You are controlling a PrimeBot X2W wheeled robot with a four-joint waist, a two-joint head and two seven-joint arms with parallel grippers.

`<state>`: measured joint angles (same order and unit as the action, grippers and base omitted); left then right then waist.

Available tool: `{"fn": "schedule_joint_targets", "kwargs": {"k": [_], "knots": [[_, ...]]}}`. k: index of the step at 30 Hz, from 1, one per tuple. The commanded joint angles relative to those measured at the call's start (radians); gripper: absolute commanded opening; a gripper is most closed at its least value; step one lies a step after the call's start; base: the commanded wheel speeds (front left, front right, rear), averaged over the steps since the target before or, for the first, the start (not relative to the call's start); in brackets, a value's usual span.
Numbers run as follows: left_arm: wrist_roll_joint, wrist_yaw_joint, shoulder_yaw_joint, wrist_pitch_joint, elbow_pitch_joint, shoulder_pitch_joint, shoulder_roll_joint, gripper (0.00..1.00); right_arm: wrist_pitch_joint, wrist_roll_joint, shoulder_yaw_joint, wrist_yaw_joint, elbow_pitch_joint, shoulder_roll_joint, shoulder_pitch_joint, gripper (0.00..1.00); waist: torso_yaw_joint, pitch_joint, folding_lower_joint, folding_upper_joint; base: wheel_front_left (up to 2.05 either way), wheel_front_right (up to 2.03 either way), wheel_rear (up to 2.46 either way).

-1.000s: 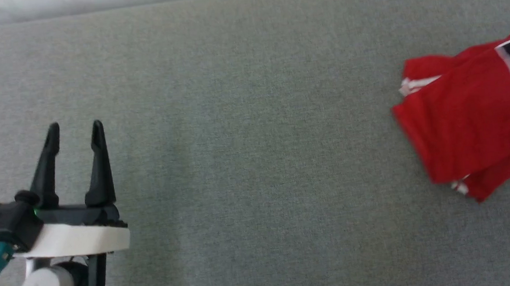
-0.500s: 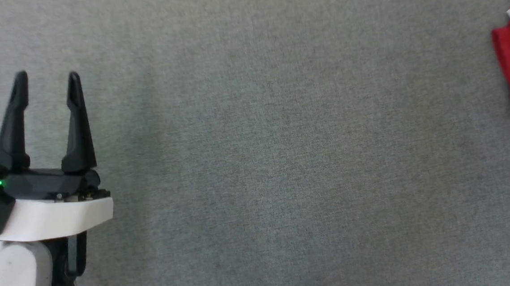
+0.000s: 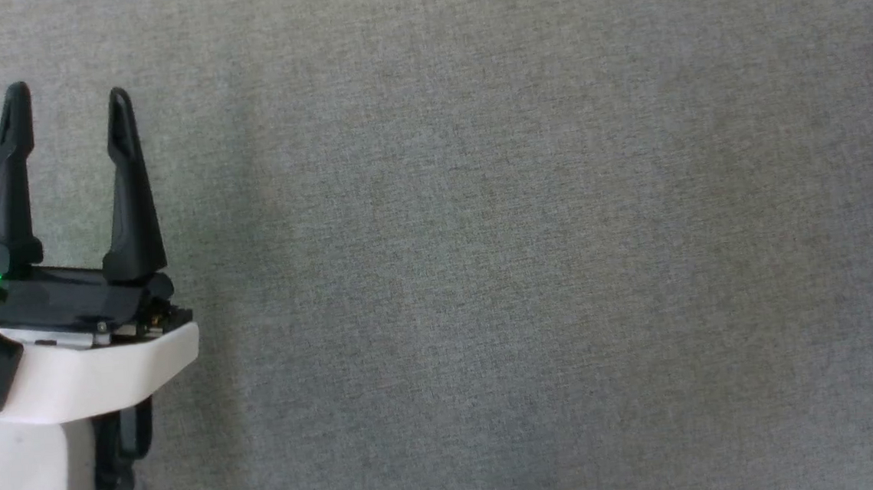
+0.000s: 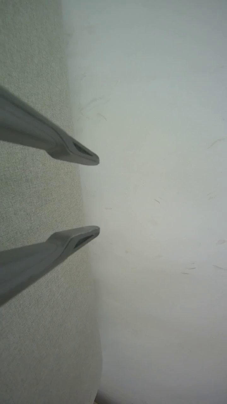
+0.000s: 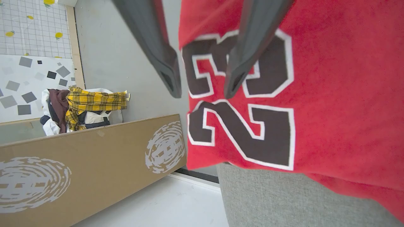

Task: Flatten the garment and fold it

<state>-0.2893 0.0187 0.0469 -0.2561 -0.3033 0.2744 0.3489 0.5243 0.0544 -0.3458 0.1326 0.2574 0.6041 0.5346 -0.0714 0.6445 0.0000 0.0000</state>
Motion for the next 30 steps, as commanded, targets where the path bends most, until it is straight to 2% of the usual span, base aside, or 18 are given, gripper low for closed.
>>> {"fn": "schedule_joint_targets", "kwargs": {"k": [1, 8, 13, 17, 22, 28, 30], "knots": [[0.000, 0.001, -0.007, -0.005, 0.007, 0.012, -0.019, 1.00, -0.017, 0.012, -0.006, -0.002, 0.011, -0.009, 0.021, 1.00, 0.001, -0.013, 0.0000, 0.0000, 0.00, 0.00, 0.00], [-0.054, -0.007, -0.030, -0.005, 0.047, -0.012, -0.094, 1.00, -0.110, 0.016, 0.005, -0.002, 0.077, -0.020, 0.015, 1.00, 0.010, -0.103, 0.0000, 0.0000, 0.00, 0.00, 0.00], [-0.072, -0.022, -0.040, -0.006, 0.078, -0.056, -0.127, 1.00, -0.193, -0.037, 0.045, -0.002, 0.100, -0.047, -0.021, 1.00, 0.019, -0.194, 0.0000, 0.0000, 0.00, 0.00, 0.00], [-0.034, -0.017, -0.041, -0.006, 0.092, -0.098, -0.146, 1.00, -0.282, -0.109, 0.061, -0.002, 0.085, -0.115, -0.077, 1.00, 0.029, -0.277, 0.0000, 0.0000, 0.00, 0.00, 0.00], [-0.006, -0.009, -0.043, -0.006, 0.115, -0.159, -0.175, 1.00, -0.375, -0.237, 0.030, -0.002, 0.005, -0.273, -0.158, 1.00, 0.042, -0.381, 0.0000, 0.0000, 0.00, 0.00, 0.00], [0.000, -0.010, -0.046, -0.006, 0.122, -0.221, -0.199, 1.00, -0.453, -0.263, 0.074, -0.002, -0.175, -0.403, -0.278, 1.00, 0.053, -0.469, 0.0000, 0.0000, 0.00, 0.00, 0.00], [0.001, -0.010, -0.045, -0.006, 0.124, -0.230, -0.202, 1.00, -0.464, -0.253, 0.086, -0.002, -0.203, -0.425, -0.295, 1.00, 0.054, -0.482, 0.0000, 0.0000, 0.00, 0.00, 0.00]]}}
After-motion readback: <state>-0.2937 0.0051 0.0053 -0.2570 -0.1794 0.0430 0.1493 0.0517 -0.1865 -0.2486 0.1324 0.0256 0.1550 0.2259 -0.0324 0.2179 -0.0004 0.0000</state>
